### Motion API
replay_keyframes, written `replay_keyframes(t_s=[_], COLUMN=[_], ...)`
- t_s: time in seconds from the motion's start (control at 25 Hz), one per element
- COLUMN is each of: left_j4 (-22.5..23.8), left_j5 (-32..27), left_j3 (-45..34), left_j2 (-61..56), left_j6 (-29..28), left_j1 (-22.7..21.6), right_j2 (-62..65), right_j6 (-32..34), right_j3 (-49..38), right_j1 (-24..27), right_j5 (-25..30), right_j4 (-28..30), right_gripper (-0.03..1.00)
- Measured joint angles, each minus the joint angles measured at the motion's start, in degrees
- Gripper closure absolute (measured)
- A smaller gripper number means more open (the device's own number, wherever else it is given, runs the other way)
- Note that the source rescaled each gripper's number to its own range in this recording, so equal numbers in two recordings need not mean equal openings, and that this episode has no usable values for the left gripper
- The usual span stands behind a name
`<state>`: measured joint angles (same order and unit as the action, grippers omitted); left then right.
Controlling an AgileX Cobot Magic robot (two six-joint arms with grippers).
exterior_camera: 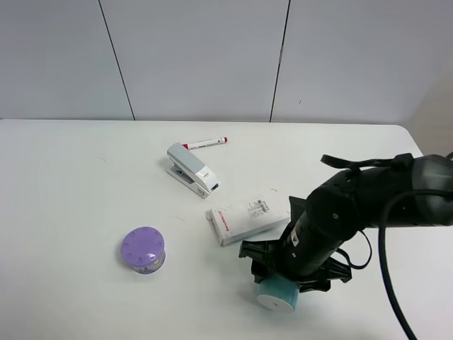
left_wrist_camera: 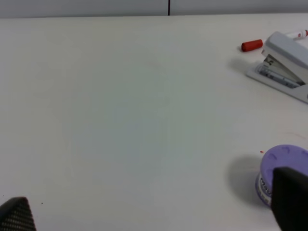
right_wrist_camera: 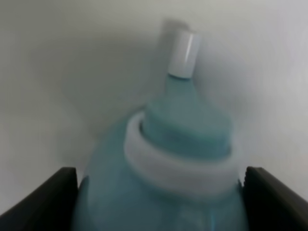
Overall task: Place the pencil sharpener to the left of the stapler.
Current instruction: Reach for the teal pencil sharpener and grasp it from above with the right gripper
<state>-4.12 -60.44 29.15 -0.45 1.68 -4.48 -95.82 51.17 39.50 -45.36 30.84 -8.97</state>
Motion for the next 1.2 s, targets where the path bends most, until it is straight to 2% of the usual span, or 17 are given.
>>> replay_keyframes(t_s=[0.44,0.6,0.72,1.2], left_j4=[0.00,0.00,0.00,0.00], left_j5=[0.00,0.00,0.00,0.00], left_j3=[0.00,0.00,0.00,0.00], left_j2=[0.00,0.00,0.00,0.00], left_j6=[0.00,0.00,0.00,0.00], left_j1=[0.00,0.00,0.00,0.00], right_j2=[-0.06,-0.46,-0.71,-0.53], right_j6=[-1.52,-1.90,-1.94,-3.06], right_j3=[0.22,0.17,0.17,0.17], right_j1=[0.00,0.00,0.00,0.00], right_j5=[0.73,2.48,2.79,0.45], right_j4=[-0.17,-0.23,-0.66,-1.46], right_gripper=[0.96,0.70,0.64,0.63])
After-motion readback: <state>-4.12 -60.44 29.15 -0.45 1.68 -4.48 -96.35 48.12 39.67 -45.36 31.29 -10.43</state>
